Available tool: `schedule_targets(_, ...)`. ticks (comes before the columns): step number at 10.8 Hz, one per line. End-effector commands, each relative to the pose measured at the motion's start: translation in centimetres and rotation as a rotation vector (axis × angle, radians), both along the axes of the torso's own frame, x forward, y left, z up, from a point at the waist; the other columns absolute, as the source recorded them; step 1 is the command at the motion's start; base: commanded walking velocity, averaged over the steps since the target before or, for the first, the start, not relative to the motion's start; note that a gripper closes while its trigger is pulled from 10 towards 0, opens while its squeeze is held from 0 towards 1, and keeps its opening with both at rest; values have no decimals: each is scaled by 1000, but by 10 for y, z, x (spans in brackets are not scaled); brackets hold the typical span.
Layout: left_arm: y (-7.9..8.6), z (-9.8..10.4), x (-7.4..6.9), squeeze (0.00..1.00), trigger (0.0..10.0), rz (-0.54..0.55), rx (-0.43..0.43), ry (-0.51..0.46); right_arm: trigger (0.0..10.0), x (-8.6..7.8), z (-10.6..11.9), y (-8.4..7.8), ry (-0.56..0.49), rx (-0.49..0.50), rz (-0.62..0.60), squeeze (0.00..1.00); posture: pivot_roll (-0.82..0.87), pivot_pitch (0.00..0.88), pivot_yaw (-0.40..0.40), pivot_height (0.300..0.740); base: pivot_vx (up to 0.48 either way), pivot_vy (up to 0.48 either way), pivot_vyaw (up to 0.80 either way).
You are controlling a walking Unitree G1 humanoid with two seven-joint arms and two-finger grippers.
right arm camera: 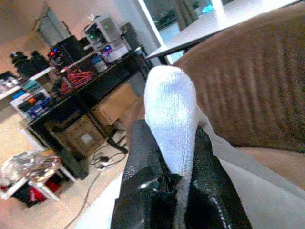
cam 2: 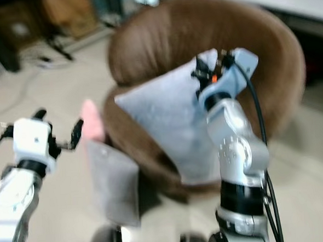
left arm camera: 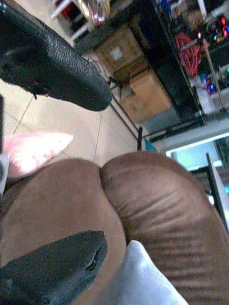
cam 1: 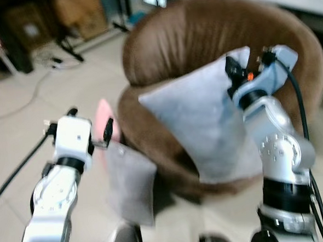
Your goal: Move the pillow to the sofa from floor
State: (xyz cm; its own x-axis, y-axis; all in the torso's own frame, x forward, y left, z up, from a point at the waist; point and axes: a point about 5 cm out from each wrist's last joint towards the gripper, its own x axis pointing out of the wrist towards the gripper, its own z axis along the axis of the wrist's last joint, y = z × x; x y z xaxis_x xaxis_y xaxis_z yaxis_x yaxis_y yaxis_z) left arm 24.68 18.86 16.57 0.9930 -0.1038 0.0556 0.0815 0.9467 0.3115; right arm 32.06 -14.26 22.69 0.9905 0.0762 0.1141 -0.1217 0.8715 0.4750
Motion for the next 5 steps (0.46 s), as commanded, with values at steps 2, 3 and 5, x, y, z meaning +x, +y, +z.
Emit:
schedule_targets(2, 1, 1, 0, 0, 10000, 10, -19, -3, 10000, -3, 7, -4, -30, -3, -23, 0, -35, 0, -26, 740, 0, 0, 0)
schedule_targets(3, 1, 0, -1, 0, 10000, 13, -20, 3, 10000, -3, 0, -7, -4, -11, -41, 0, -34, 0, -27, 740, 0, 0, 0)
schedule_targets(5, 1, -1, -1, 0, 10000, 16, -14, 12, 10000, -6, -12, -12, 30, -23, -62, 0, -35, 0, -26, 740, 0, 0, 0)
